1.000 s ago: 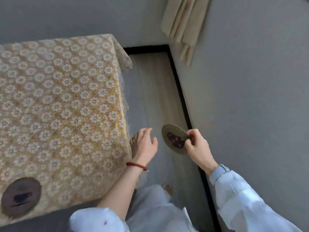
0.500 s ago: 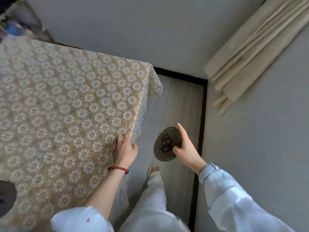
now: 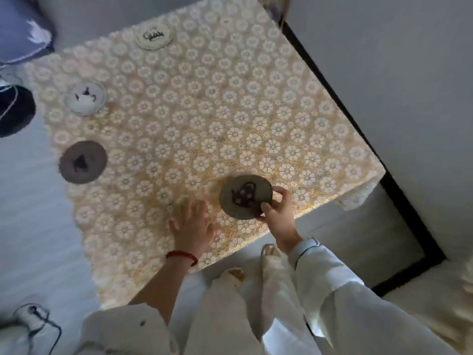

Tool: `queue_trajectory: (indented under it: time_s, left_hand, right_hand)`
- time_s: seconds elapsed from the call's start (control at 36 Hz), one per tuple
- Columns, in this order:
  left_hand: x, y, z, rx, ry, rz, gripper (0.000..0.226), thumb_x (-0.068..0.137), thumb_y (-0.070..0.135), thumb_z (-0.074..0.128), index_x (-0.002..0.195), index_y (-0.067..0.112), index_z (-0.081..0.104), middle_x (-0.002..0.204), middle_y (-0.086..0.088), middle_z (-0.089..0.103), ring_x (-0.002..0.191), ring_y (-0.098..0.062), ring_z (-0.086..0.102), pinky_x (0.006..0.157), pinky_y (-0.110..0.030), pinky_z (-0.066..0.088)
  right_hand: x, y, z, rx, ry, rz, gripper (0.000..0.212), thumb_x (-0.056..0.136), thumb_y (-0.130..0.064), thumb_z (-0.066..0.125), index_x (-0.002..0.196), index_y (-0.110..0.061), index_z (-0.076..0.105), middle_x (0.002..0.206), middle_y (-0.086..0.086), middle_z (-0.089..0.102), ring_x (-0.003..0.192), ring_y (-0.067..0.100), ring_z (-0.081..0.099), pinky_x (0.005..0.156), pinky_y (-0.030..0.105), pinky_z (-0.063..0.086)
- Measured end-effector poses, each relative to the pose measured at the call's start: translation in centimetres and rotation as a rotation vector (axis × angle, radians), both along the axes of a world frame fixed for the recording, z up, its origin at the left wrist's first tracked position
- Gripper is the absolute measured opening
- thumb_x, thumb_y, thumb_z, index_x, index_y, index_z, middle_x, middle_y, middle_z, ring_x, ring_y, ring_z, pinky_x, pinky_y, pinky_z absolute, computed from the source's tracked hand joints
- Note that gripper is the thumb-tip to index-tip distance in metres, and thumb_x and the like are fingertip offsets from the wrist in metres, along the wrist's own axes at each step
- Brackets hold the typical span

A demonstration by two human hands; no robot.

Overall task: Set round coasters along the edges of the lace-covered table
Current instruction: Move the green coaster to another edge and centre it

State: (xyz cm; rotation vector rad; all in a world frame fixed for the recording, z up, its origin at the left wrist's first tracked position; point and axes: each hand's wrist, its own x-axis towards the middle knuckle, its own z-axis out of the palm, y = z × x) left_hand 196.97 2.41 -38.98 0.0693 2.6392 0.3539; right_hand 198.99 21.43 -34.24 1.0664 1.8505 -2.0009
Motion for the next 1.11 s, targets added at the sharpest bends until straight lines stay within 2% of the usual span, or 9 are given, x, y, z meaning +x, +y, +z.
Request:
queue_trajectory:
  time_s: [0.08,0.17,0.28,0.33,0.53,0.67,0.78,0.94,1.11]
  left_hand:
    - [1.6,0.5,-1.5,-0.023,0.016,0.080,0.062,0.088,0.040,0.043,0.142,0.031,0.014,0.156,-0.008,-0.004,0.141,-0.035,-0.005,0.111,-0.061,0.006]
    - [2.5,2.0,-2.1,0.016,0.054,0.193,0.060,0.089,0.035,0.044,0.142,0.029,0.017,0.156,-0.008,-0.002,0.141,-0.034,-0.006,0.111,-0.062,0.006]
    - [3.4,4.1,-2.3,0.088,0.125,0.303,0.052,0.088,0.029,0.046,0.138,0.026,0.031,0.155,-0.010,0.007,0.142,-0.034,-0.001,0.110,-0.063,0.004]
    - [3.6,5.0,-2.5,0.133,0.145,0.331,0.051,0.087,0.029,0.047,0.136,0.027,0.034,0.156,-0.008,0.005,0.142,-0.032,-0.003,0.109,-0.060,-0.002]
    - [2.2,5.7,-2.3,0.157,0.120,0.405,0.058,0.087,0.033,0.048,0.140,0.032,0.025,0.156,-0.003,0.003,0.142,-0.027,-0.005,0.111,-0.059,-0.004]
    - [3.8,5.0,-2.4,0.164,0.142,0.368,0.065,0.083,0.037,0.054,0.141,0.030,0.024,0.156,-0.005,0.003,0.143,-0.026,-0.005,0.114,-0.055,-0.003]
    - [5.2,4.7,-2.9,0.132,0.142,0.285,0.081,0.079,0.048,0.058,0.143,0.031,0.011,0.156,-0.008,-0.005,0.142,-0.029,-0.011,0.113,-0.053,-0.006]
    - [5.4,5.1,-3.4,0.104,0.131,0.263,0.087,0.071,0.058,0.060,0.142,0.035,0.014,0.155,-0.012,-0.004,0.141,-0.031,-0.012,0.111,-0.058,-0.007]
    - [5.4,5.1,-3.7,0.091,0.120,0.257,0.096,0.066,0.064,0.063,0.142,0.036,0.013,0.155,-0.013,-0.007,0.140,-0.031,-0.015,0.109,-0.056,-0.011]
  right_hand:
    - [-0.8,1.0,-2.1,0.121,-0.038,0.164,0.035,0.083,0.011,0.040,0.112,-0.008,0.033,0.086,0.009,0.065,0.073,0.019,0.061,0.063,0.031,0.054]
    - [-0.8,2.2,-3.6,0.240,-0.013,0.245,0.024,0.082,0.011,0.045,0.097,-0.007,0.039,0.097,0.026,0.060,0.088,0.038,0.060,0.076,0.045,0.054]
    - [-1.7,3.7,-4.5,0.407,0.035,0.476,0.019,0.088,-0.003,0.047,0.090,-0.021,0.040,0.092,0.014,0.061,0.076,0.030,0.061,0.062,0.034,0.052]
    - [-2.9,4.4,-4.6,0.440,0.013,0.535,0.017,0.088,-0.012,0.049,0.102,-0.014,0.039,0.091,0.009,0.059,0.072,0.024,0.061,0.060,0.029,0.048]
    - [-6.7,4.5,-4.7,0.554,0.031,0.789,0.024,0.084,-0.006,0.050,0.108,-0.002,0.053,0.095,0.015,0.066,0.087,0.031,0.064,0.079,0.049,0.054]
    - [-6.9,4.9,-4.5,0.523,0.184,0.939,0.032,0.085,0.001,0.047,0.114,-0.013,0.046,0.105,0.006,0.062,0.095,0.024,0.058,0.079,0.037,0.050]
    - [-6.9,6.0,-4.7,0.546,0.202,1.042,0.035,0.086,-0.003,0.047,0.118,-0.016,0.046,0.113,0.009,0.061,0.099,0.027,0.058,0.084,0.040,0.048]
    - [-6.5,6.4,-4.7,0.603,0.259,1.103,0.022,0.088,-0.006,0.050,0.109,-0.013,0.050,0.097,0.004,0.060,0.085,0.017,0.053,0.074,0.031,0.039]
    - [-6.2,6.7,-4.8,0.629,0.275,1.167,0.021,0.088,-0.006,0.050,0.109,-0.011,0.047,0.085,0.000,0.055,0.079,0.021,0.055,0.071,0.030,0.040]
